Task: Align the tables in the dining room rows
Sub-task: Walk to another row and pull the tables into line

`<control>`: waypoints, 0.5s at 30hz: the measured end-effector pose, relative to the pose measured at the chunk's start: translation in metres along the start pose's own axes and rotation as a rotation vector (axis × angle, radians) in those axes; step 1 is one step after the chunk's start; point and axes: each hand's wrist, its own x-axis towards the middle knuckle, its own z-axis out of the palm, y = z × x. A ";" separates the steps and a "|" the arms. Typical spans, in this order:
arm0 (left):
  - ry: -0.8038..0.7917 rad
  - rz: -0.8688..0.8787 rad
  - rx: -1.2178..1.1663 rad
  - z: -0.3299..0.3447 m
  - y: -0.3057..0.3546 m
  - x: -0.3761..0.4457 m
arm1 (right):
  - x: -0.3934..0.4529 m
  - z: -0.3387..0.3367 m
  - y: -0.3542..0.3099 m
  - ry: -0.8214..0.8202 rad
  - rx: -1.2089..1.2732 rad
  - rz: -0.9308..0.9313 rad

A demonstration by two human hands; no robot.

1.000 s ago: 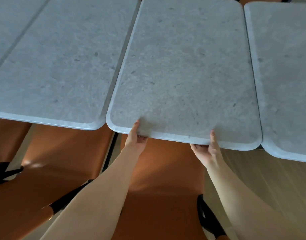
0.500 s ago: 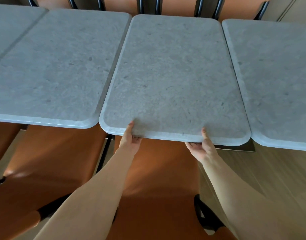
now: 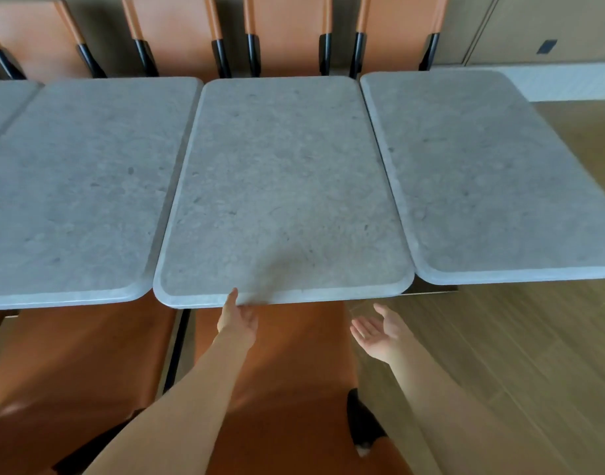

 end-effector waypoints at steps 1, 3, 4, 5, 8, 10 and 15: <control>0.000 -0.014 0.026 0.009 -0.013 -0.013 | -0.012 -0.013 -0.009 -0.001 0.008 -0.016; -0.029 -0.051 0.066 0.028 -0.044 -0.042 | -0.038 -0.043 -0.028 -0.012 0.031 -0.058; -0.075 -0.067 0.102 0.038 -0.061 -0.058 | -0.052 -0.059 -0.038 -0.022 0.041 -0.084; -0.125 -0.084 0.141 0.048 -0.079 -0.073 | -0.068 -0.077 -0.048 -0.031 0.054 -0.112; -0.310 -0.126 0.238 0.073 -0.138 -0.124 | -0.116 -0.140 -0.075 -0.061 0.089 -0.209; -0.417 -0.131 0.302 0.090 -0.177 -0.157 | -0.146 -0.183 -0.090 -0.049 0.086 -0.282; -0.604 -0.088 0.431 0.125 -0.254 -0.222 | -0.198 -0.274 -0.116 0.074 0.026 -0.440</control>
